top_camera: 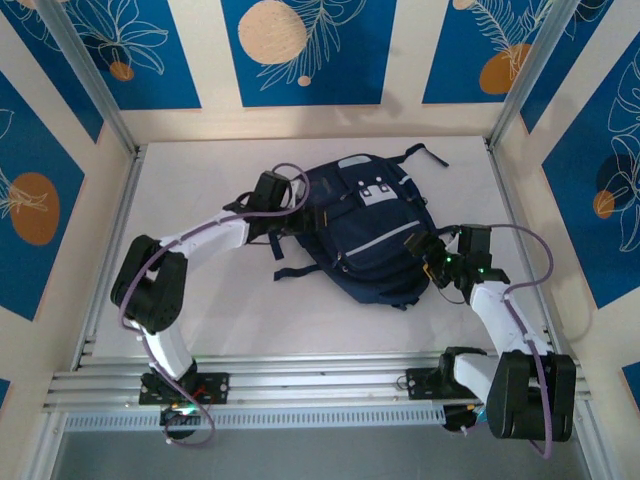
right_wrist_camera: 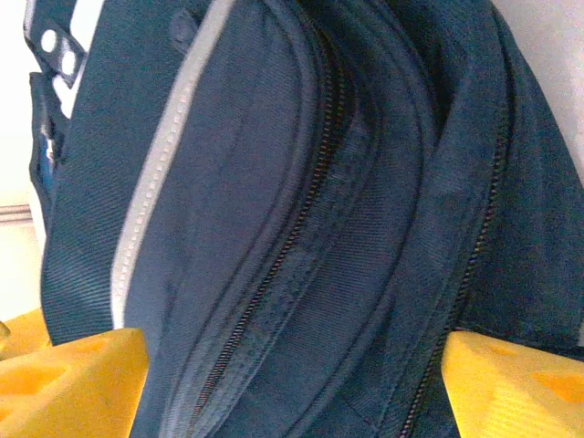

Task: Pack the student bag
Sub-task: Close the student bag at the center of the table, then zip the student bag at the center of the table.

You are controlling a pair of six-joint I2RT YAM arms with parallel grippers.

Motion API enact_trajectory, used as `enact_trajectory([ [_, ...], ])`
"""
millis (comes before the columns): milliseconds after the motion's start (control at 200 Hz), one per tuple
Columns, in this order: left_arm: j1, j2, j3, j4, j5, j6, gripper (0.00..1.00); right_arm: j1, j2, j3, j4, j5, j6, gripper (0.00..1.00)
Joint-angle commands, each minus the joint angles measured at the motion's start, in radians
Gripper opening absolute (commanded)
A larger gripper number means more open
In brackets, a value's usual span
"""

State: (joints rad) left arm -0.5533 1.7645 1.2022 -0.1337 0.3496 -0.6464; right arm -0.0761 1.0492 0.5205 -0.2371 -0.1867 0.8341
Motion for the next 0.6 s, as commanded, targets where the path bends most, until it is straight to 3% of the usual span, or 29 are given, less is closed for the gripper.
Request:
enact_trajectory([
  [0,-0.021,-0.022,-0.076,0.215,0.105,-0.094,0.6,0.001,0.019,-0.022,0.037,-0.011,-0.014,0.83],
  [140,-0.045,-0.04,-0.197,0.382,0.192,-0.075,0.45,0.006,0.052,-0.034,0.069,-0.024,-0.01,0.82],
  [235,-0.072,-0.046,-0.206,0.286,0.19,0.044,0.39,0.014,0.074,-0.034,0.08,-0.027,-0.013,0.82],
  [395,-0.147,-0.04,-0.143,0.044,0.069,0.282,0.4,0.027,0.091,-0.037,0.097,-0.03,-0.008,0.81],
  [595,-0.195,-0.032,-0.111,0.018,0.043,0.329,0.47,0.043,0.09,-0.037,0.098,-0.023,-0.004,0.81],
])
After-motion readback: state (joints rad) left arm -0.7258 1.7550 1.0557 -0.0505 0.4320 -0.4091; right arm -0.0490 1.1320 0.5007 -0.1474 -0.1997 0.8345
